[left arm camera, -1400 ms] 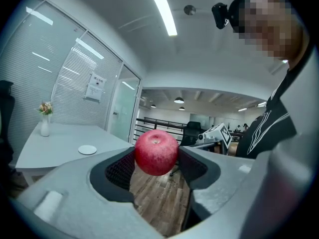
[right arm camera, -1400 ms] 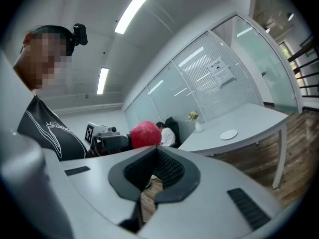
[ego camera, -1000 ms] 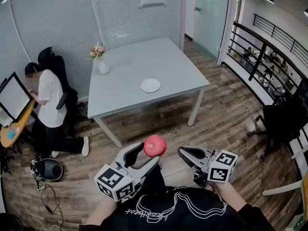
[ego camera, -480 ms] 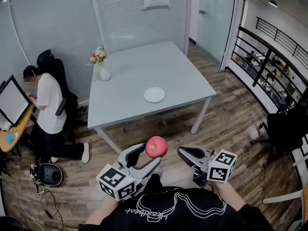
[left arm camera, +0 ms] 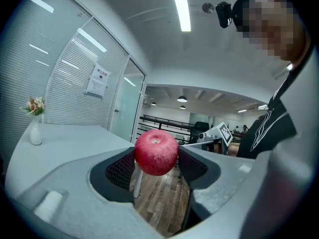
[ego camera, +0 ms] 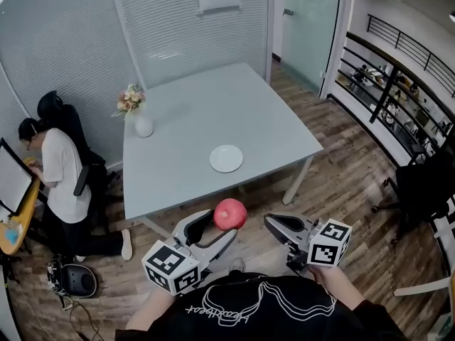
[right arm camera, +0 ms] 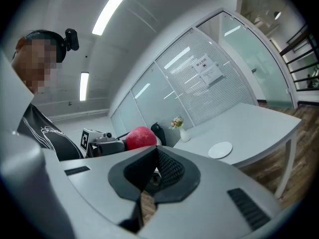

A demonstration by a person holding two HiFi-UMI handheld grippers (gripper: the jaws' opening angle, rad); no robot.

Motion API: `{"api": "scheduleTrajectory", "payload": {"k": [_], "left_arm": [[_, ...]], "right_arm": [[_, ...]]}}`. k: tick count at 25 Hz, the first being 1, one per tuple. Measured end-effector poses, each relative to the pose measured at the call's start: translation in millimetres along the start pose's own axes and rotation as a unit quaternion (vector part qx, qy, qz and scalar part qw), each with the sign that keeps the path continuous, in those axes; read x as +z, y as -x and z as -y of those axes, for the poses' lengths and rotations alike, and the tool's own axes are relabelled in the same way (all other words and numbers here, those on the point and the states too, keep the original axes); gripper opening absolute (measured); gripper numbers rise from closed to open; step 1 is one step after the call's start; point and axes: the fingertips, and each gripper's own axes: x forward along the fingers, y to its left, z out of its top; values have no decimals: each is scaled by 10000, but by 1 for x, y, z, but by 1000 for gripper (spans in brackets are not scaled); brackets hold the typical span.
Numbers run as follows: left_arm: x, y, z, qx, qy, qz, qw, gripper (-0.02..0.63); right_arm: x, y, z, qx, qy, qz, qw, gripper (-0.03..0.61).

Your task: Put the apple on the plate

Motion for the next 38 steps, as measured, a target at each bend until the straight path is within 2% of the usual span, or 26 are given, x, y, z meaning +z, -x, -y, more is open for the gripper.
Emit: {"api": "scheduleTrajectory", "payload": {"k": [15, 25, 31, 38], "left_arm": [[29, -67, -132, -411, -7, -104, 9991, 281], [24, -106, -183, -540, -61, -258, 9982, 281], [13, -125, -211, -367, -237, -393, 9983, 281], [5, -149, -236, -314, -203, -515, 9980, 281]], "right_arm": [[46, -92, 89, -498, -97, 16, 9987, 9], [48, -119, 138, -797, -286, -18, 9964, 9], [45, -132, 163, -865, -423, -56, 9953, 9], [42, -137, 186, -960, -550, -52, 9939, 9]]}}
